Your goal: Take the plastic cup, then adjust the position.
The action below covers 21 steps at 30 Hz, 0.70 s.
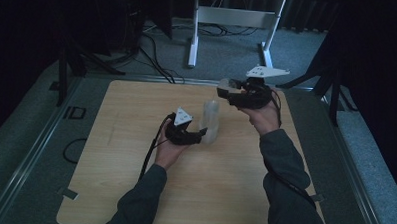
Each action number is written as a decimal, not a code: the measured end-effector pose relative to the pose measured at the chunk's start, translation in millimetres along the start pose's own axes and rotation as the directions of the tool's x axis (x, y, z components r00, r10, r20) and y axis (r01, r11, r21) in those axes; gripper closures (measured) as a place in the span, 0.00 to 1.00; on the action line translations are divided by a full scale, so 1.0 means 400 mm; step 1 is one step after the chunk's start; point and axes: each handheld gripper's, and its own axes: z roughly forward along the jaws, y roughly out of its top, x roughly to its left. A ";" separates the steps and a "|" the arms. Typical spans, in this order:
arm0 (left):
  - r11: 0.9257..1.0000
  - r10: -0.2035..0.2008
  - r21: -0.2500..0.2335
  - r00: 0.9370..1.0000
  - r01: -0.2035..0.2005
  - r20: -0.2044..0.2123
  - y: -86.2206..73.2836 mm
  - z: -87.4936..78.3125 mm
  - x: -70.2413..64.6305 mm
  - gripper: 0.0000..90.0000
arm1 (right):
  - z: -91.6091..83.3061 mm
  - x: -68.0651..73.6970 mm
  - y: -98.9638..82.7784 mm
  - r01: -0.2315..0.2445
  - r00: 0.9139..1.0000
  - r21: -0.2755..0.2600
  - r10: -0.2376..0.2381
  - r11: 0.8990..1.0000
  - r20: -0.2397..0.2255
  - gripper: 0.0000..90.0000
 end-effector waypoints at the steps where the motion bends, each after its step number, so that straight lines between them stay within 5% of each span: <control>1: 1.000 0.001 0.001 1.000 -0.001 -0.001 0.000 -0.002 0.000 0.30 | 0.000 0.000 0.000 0.000 1.000 0.000 0.000 1.000 0.000 0.46; 21: 0.999 0.015 -0.052 0.999 -0.013 0.035 -0.013 -0.052 -0.032 0.30 | -0.066 -0.014 -0.073 -0.011 0.999 0.028 0.010 1.000 0.034 0.46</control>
